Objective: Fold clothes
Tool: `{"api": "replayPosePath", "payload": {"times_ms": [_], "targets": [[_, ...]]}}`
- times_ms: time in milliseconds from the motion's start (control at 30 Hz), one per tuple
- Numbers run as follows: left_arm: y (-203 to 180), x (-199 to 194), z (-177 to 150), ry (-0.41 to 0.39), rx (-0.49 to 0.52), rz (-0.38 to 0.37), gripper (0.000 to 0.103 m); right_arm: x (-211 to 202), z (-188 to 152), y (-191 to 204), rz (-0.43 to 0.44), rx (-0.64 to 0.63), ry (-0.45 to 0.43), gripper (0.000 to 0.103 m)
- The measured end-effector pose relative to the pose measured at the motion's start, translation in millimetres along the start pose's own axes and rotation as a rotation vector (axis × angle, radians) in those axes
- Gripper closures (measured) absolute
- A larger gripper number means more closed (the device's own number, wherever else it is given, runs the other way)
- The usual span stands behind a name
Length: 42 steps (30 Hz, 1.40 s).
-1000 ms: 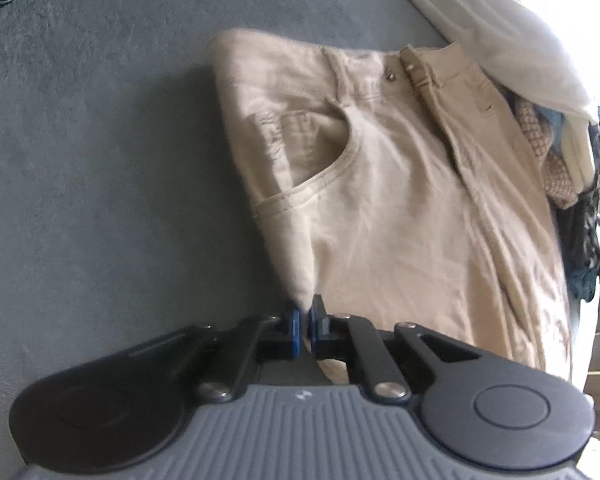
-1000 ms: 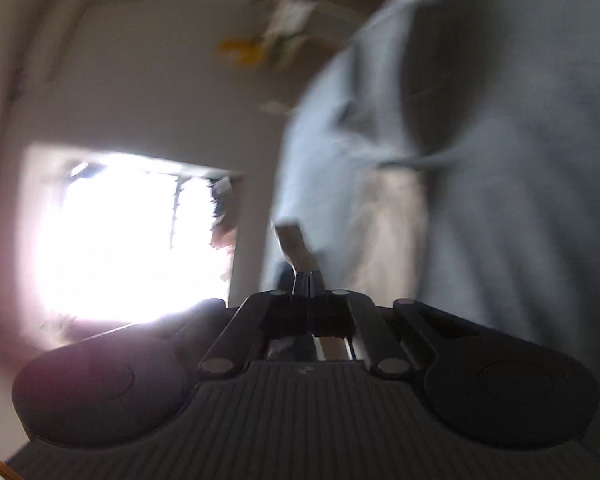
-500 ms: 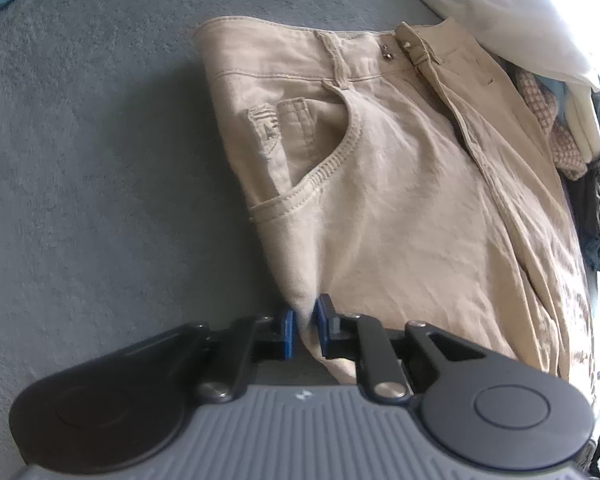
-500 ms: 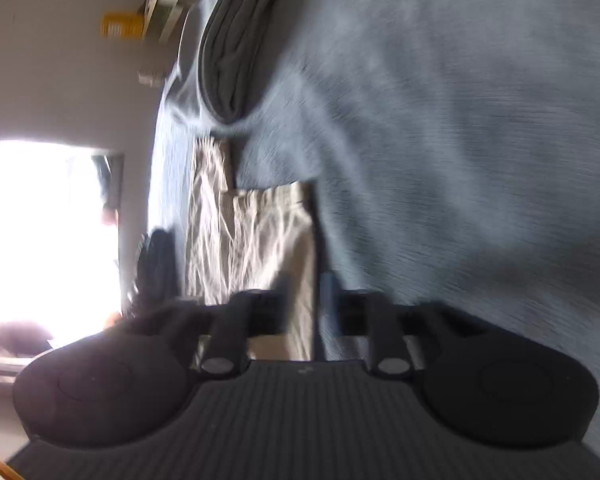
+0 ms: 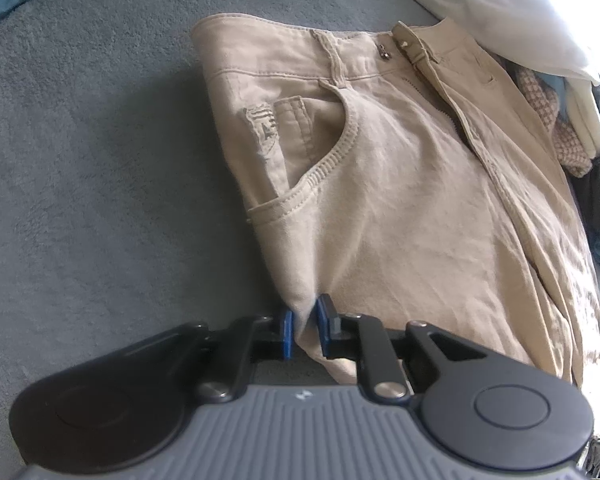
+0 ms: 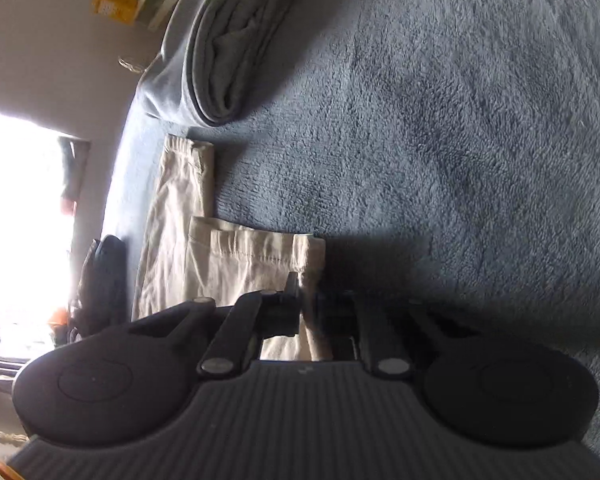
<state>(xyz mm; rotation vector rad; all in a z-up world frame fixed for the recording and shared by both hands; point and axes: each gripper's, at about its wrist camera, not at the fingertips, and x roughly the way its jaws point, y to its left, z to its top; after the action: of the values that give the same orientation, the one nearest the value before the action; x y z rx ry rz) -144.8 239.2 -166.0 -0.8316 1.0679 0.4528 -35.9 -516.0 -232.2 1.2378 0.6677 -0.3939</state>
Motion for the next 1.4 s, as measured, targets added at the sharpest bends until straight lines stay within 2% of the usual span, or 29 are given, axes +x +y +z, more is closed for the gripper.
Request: {"api": "replayPosePath", "payload": {"times_ms": [100, 200, 267, 333, 500, 600, 867, 967, 1033, 1133, 1167, 1267, 1333, 1400], "targets": [[0, -3, -1, -0.004, -0.002, -0.002, 0.087, -22, -1, 8, 0.04, -0.049, -0.035, 0.101], [0, -7, -4, -0.011, 0.003, -0.008, 0.087, -59, 1, 13, 0.1, -0.105, -0.07, 0.102], [1, -9, -6, -0.013, 0.004, -0.016, 0.087, -88, 0, 6, 0.107, -0.125, -0.084, 0.102], [2, -11, -7, -0.014, 0.001, -0.023, 0.087, -112, -4, -11, 0.079, -0.118, -0.093, 0.102], [3, -15, -7, -0.009, -0.004, -0.033, 0.087, -150, -26, -93, -0.086, 0.005, -0.089, 0.102], [3, -18, -7, 0.001, -0.004, -0.04, 0.087, -155, -40, -124, -0.104, 0.088, -0.09, 0.102], [1, -27, -10, 0.003, -0.007, -0.047, 0.09, -181, -40, -100, -0.086, 0.01, -0.108, 0.102], [3, -28, -9, 0.017, -0.008, -0.063, 0.088, -181, -46, -106, -0.157, -0.004, -0.086, 0.101], [4, -30, -8, 0.028, 0.0, -0.076, 0.087, -173, -52, -114, -0.243, -0.037, -0.03, 0.1], [4, -36, -8, 0.045, 0.024, -0.08, 0.079, -182, -57, -118, -0.26, -0.016, -0.055, 0.094], [3, -39, -8, 0.047, 0.035, -0.077, 0.072, -186, -57, -118, -0.272, -0.004, -0.068, 0.092], [0, -52, -9, 0.042, 0.086, -0.063, 0.06, -201, -50, -110, -0.355, -0.006, -0.135, 0.085], [3, -66, -12, 0.002, 0.141, -0.03, 0.055, -211, -43, -94, -0.398, -0.066, -0.21, 0.083], [38, -88, -25, -0.061, 0.191, 0.013, 0.052, -213, -40, -68, -0.381, -0.188, -0.253, 0.083]]}}
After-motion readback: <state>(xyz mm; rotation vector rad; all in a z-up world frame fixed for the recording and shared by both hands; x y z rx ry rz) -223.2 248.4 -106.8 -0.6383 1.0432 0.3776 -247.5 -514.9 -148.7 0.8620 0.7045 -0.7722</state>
